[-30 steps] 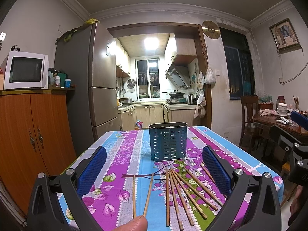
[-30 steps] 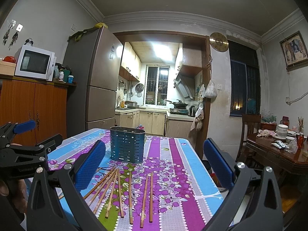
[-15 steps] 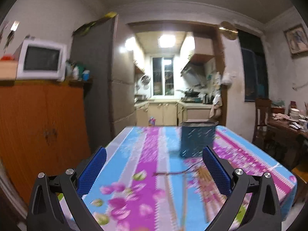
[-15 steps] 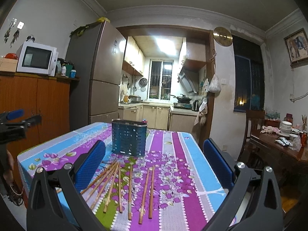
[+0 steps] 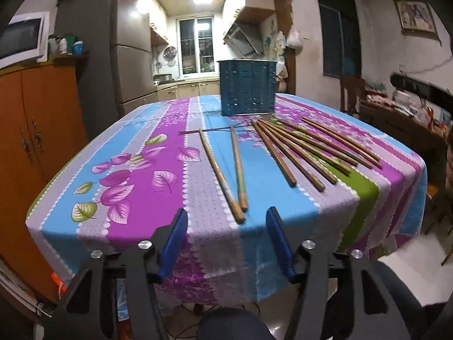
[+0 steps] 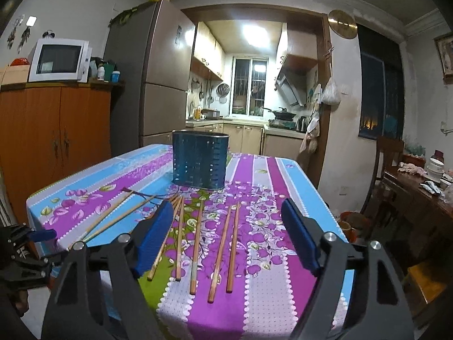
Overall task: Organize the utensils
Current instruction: 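Lower the left tool and grasp a wooden chopstick while the right tool grasps another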
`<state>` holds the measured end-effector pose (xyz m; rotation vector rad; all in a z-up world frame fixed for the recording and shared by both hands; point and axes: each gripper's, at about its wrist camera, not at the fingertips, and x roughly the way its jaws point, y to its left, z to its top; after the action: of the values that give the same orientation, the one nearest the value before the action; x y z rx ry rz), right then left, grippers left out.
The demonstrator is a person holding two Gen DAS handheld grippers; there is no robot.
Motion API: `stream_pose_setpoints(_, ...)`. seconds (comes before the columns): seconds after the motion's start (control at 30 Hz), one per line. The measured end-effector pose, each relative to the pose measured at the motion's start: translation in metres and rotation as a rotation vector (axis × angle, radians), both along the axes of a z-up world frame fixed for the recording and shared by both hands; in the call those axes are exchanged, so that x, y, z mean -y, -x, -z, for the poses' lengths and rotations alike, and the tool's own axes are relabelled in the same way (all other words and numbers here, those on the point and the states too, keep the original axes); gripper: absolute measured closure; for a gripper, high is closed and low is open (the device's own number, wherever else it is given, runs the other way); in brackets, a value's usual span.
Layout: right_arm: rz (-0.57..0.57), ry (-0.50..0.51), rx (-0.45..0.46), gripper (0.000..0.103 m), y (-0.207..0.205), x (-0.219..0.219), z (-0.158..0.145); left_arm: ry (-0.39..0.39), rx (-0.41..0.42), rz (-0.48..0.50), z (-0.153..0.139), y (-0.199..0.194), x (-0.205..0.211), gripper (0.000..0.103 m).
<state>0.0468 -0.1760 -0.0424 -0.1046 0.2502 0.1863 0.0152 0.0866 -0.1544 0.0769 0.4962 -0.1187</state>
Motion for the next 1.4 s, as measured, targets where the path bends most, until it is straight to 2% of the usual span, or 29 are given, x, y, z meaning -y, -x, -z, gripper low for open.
stream_pose_setpoints(0.07, 0.003, 0.001, -0.003, 0.028, -0.001, 0.0, 0.001, 0.004, -0.006, 0.001, 0.001, -0.004, -0.002, 0.054)
stream_pose_setpoints(0.13, 0.011, -0.003, -0.006, 0.028, -0.002, 0.001, 0.002, -0.04, -0.025, 0.011, 0.004, -0.011, 0.001, 0.063)
stream_pose_setpoints(0.37, 0.025, -0.01, -0.014, 0.028, -0.006, 0.004, 0.003, -0.07, -0.017, -0.036, 0.002, -0.017, -0.014, 0.067)
stream_pose_setpoints(0.5, 0.007, -0.011, -0.025, 0.028, -0.006, 0.002, 0.008, -0.085, 0.011, 0.004, 0.004, -0.014, -0.005, 0.067)
stream_pose_setpoints(0.57, -0.012, -0.018, -0.016, 0.038, -0.001, 0.004, 0.014, -0.063, 0.017, 0.002, 0.005, -0.018, -0.006, 0.07)
stream_pose_setpoints(0.63, -0.014, -0.015, -0.019, 0.055, 0.004, 0.008, 0.023, -0.056, 0.021, -0.014, 0.005, -0.023, -0.009, 0.085)
stream_pose_setpoints(0.67, -0.013, -0.017, -0.03, 0.06, 0.006, 0.012, 0.03, -0.051, 0.024, -0.018, 0.006, -0.025, -0.01, 0.092)
stream_pose_setpoints(0.7, -0.006, -0.015, -0.046, 0.066, 0.005, 0.015, 0.036, -0.045, 0.03, -0.021, 0.006, -0.027, -0.011, 0.094)
stream_pose_setpoints(0.83, 0.026, -0.02, -0.163, 0.075, -0.009, 0.036, 0.067, -0.043, 0.051, -0.023, 0.008, -0.031, -0.012, 0.094)
stream_pose_setpoints(1.0, -0.046, -0.019, -0.241, 0.088, -0.021, 0.03, 0.086, -0.043, 0.052, -0.027, 0.009, -0.034, -0.011, 0.094)
stream_pose_setpoints(1.17, -0.076, -0.013, -0.271, 0.091, -0.034, 0.018, 0.091, -0.048, 0.051, -0.032, 0.009, -0.037, -0.008, 0.094)
stream_pose_setpoints(1.4, -0.077, -0.021, -0.266, 0.093, -0.043, 0.021, 0.092, -0.054, 0.07, -0.041, 0.011, -0.041, -0.004, 0.094)
